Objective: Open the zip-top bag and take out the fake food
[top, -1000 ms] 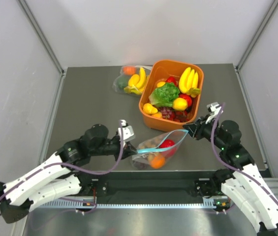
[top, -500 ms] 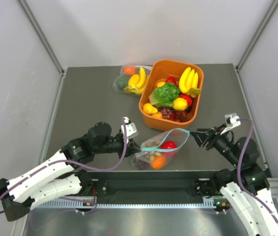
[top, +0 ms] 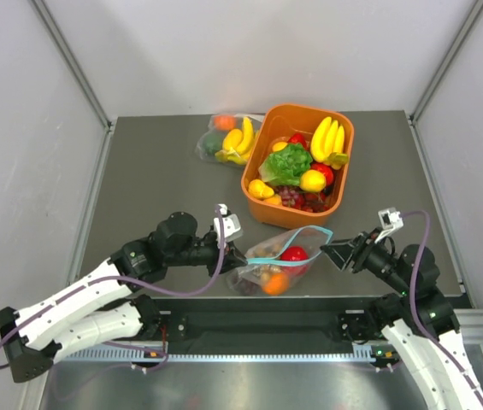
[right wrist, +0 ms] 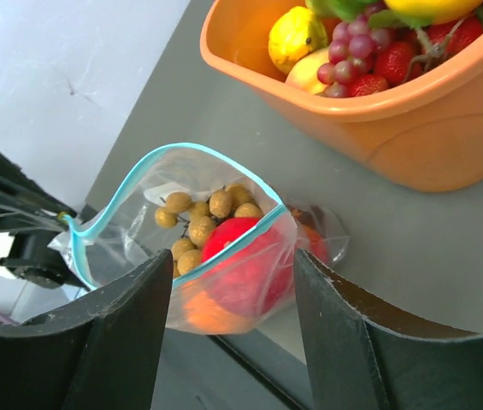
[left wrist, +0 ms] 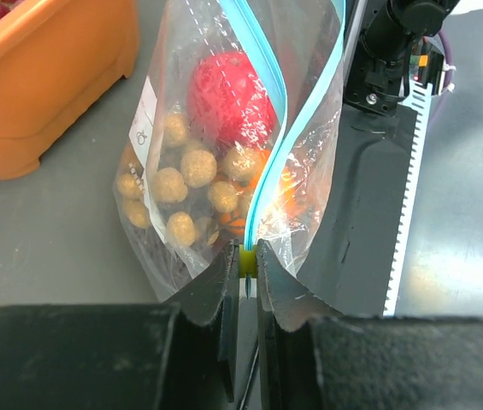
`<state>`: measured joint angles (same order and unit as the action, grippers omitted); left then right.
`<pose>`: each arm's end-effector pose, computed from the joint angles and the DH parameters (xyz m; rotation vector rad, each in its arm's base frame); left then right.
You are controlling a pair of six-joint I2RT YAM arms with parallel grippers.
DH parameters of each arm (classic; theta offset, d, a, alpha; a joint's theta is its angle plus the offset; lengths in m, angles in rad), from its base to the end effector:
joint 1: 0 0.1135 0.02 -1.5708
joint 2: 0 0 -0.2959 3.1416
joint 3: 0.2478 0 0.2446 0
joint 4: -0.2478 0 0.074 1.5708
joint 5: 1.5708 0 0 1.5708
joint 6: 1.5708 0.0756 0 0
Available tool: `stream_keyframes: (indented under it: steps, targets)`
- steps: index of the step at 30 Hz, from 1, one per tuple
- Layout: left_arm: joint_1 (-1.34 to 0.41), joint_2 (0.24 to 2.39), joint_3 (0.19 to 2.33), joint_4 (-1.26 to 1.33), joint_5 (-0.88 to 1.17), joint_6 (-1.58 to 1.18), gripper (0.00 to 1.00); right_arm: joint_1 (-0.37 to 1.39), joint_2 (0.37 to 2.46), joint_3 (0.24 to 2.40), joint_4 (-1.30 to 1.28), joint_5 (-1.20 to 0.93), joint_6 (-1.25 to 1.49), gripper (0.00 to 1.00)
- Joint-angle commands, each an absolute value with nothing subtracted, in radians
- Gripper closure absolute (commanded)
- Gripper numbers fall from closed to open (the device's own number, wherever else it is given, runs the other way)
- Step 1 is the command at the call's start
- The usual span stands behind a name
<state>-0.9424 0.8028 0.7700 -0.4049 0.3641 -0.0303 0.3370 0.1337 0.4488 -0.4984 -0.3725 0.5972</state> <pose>0.0866 -0.1650 0.3172 1.1478 1.7804 -0.9679 0.0622 0.0510 0.2571 -0.0469 1.8514 0.9931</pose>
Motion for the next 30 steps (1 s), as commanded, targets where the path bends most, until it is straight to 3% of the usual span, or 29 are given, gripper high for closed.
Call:
stream_keyframes:
  steps: [1, 9, 12, 13, 15, 16, 19, 21, 23, 30]
  targets:
    - [-0.945, 0.819, 0.765, -0.336, 0.393, -0.02, 1.0, 0.327, 0.106, 0.422, -0.468, -0.411, 0.643, 0.41]
    - [-0.976, 0.882, 0.793, -0.334, 0.359, -0.014, 1.0, 0.327, 0.133, 0.345, -0.365, -0.456, 0.683, 0.43]
    - [-0.989, 0.908, 0.817, -0.331, 0.333, -0.012, 1.0, 0.328, 0.141, 0.321, -0.328, -0.471, 0.696, 0.55]
    - [-1.005, 0.929, 0.824, -0.33, 0.318, -0.011, 1.0, 0.327, 0.146, 0.316, -0.312, -0.479, 0.699, 0.65]
    - [-1.032, 0.966, 0.842, -0.33, 0.304, -0.009, 1.0, 0.328, 0.149, 0.307, -0.302, -0.482, 0.701, 0.74]
    - [-1.04, 0.976, 0.848, -0.331, 0.298, -0.009, 0.93, 0.328, 0.15, 0.307, -0.298, -0.479, 0.7, 0.85]
    - [-1.057, 0.992, 0.877, -0.342, 0.29, -0.009, 0.66, 0.33, 0.147, 0.307, -0.31, -0.46, 0.689, 1.0]
    - [-1.057, 0.976, 0.903, -0.339, 0.267, -0.009, 0.43, 0.328, 0.144, 0.31, -0.322, -0.451, 0.672, 1.0]
    - [-1.057, 0.962, 0.925, -0.316, 0.215, -0.009, 0.28, 0.33, 0.149, 0.314, -0.342, -0.442, 0.661, 1.0]
    - [-1.084, 1.09, 1.069, -0.278, 0.134, -0.02, 0.16, 0.33, 0.155, 0.33, -0.373, -0.436, 0.627, 1.0]
